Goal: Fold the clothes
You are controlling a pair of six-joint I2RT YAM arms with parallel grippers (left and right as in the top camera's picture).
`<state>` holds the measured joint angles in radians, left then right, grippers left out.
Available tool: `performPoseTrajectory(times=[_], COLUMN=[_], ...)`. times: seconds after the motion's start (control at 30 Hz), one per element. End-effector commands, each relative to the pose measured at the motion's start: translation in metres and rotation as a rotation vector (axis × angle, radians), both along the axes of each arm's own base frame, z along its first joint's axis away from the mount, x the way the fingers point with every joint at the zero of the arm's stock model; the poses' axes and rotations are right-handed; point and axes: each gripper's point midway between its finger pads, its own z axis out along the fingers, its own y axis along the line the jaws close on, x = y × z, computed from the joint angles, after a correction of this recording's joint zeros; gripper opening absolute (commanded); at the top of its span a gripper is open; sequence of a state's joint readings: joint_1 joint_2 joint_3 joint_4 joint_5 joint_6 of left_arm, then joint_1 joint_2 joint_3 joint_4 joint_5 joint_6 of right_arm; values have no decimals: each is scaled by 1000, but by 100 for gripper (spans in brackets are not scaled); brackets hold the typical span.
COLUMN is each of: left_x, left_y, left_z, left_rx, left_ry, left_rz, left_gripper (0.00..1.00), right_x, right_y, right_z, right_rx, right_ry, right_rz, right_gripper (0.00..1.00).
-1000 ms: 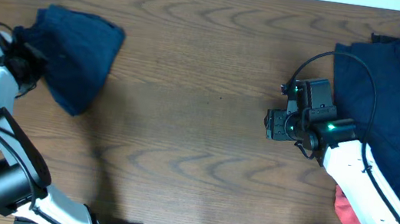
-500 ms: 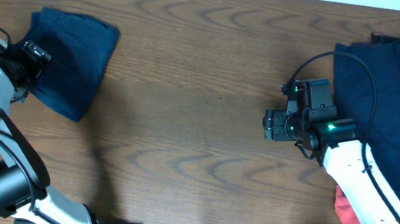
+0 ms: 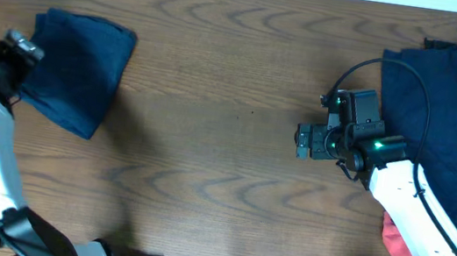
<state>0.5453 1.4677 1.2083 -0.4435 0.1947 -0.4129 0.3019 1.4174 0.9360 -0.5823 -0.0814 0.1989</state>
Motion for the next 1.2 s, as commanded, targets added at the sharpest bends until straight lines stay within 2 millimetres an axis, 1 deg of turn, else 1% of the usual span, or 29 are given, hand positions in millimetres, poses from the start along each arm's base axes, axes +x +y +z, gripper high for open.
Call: performPoseTrajectory(times=[0.0,0.1,0.2,0.27,0.3,0.33,0.37,0.43,0.53,0.6,0.7,0.8,0.87,0.93,0.97,1.0,1.1,1.17], left_x=[31,47,52,47,41,33,22,-1,-27,-42,-62,-85,-101,-116,-124,-131,-142,-149], left_y=[-69,-131,-192,-220,-228,-232,-232,-227,-230,-231,-236,-246,-251,-253,-251,-251,-252,-249], left_z=[6,0,-8,-16,-22,-28,-34,-39,-32,-21,-2,16,27,36,39,42,50,56], left_rx=[30,67,97,145,179,214,244,265,229,219,239,297,348,392,402,406,422,429], left_ry=[-16,1,26,73,113,165,225,322,361,356,303,218,144,55,10,-41,-181,-247], left_rz=[-286,-482,-655,-737,-763,-783,-786,-778,-802,-810,-834,-895,-912,-895,-871,-854,-843,-828], left_gripper=[98,98,98,98,98,98,98,98,98,98,98,98,98,98,98,98,98,98], right_x=[17,35,52,59,60,61,60,53,39,27,7,-18,-38,-59,-68,-79,-97,-112], right_y=[3,8,6,-3,-10,-18,-29,-48,-71,-82,-90,-95,-98,-101,-106,-112,-125,-126], right_z=[16,31,45,48,49,49,49,53,67,78,96,112,122,135,140,147,170,182], right_rx=[57,91,108,112,111,106,97,68,30,27,25,33,33,35,30,17,26,59], right_ry=[-65,-158,-242,-261,-259,-252,-235,-193,-160,-156,-185,-243,-297,-385,-434,-495,-675,-753], right_rz=[-57,-62,-75,-102,-122,-142,-167,-197,-222,-248,-274,-313,-338,-364,-392,-422,-474,-474], right_gripper=[99,99,99,99,99,99,99,99,99,99,99,99,96,92,92,98,99,99])
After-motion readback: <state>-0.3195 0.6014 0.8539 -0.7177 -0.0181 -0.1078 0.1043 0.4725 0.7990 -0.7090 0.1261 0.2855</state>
